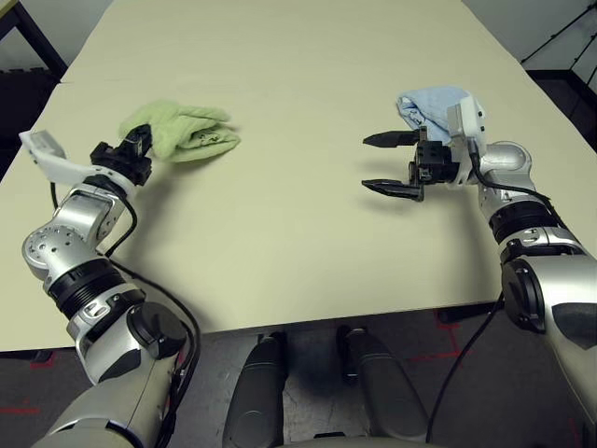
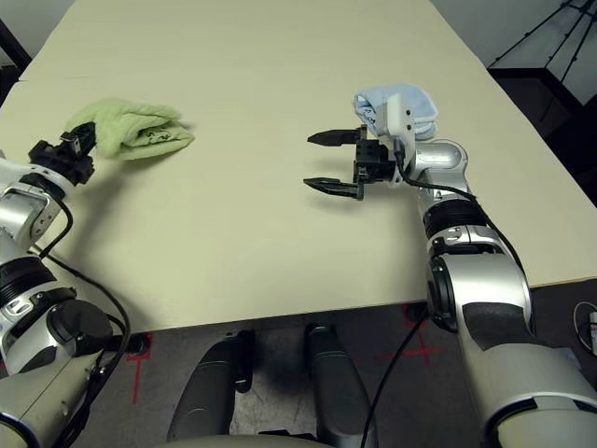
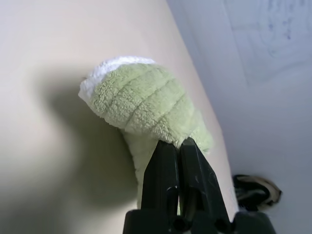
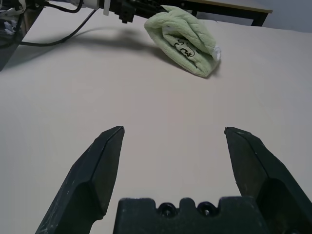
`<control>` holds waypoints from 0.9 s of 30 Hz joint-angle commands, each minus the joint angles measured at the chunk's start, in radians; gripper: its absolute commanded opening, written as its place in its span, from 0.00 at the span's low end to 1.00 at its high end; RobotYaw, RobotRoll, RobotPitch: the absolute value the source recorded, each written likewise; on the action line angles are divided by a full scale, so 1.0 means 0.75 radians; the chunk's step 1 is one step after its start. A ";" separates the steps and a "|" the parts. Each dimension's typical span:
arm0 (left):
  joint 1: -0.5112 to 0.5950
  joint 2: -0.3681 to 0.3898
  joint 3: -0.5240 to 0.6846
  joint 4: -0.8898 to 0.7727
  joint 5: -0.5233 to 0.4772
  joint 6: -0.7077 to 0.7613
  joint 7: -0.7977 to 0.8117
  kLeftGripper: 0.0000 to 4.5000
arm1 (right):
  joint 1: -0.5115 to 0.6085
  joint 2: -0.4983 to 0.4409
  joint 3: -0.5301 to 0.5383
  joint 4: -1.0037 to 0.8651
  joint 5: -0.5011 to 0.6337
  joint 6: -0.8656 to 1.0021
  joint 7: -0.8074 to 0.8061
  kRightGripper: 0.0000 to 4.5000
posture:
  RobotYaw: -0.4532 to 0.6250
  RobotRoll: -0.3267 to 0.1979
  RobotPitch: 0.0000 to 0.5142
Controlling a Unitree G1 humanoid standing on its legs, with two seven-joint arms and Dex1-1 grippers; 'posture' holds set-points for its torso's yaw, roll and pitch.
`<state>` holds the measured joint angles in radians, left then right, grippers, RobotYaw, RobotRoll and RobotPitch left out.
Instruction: Fold the towel and set it aside.
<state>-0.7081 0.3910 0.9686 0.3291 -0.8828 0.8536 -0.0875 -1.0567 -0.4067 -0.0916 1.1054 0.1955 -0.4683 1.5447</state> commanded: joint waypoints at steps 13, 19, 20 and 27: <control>0.216 -0.013 -0.012 -0.135 -0.032 -0.322 0.134 0.01 | -0.014 0.000 0.014 0.013 -0.018 -0.018 0.008 1.00 | 0.46 0.62 0.35; 0.251 -0.085 -0.063 -0.248 -0.097 -0.311 0.195 0.01 | -0.015 0.003 0.013 0.015 -0.023 -0.017 0.011 1.00 | 0.46 0.62 0.35; 0.260 -0.093 -0.080 -0.267 -0.102 -0.304 0.206 0.01 | -0.015 0.003 0.013 0.016 -0.024 -0.017 0.011 1.00 | 0.46 0.62 0.35; 0.294 -0.142 -0.155 -0.334 -0.132 -0.307 0.299 0.01 | -0.014 0.006 0.013 0.017 -0.025 -0.020 0.009 1.00 | 0.46 0.62 0.35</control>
<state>-0.5092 0.2938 0.8577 0.0892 -0.9762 0.6242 0.1085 -1.0643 -0.4001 -0.0914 1.1065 0.1825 -0.4706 1.5447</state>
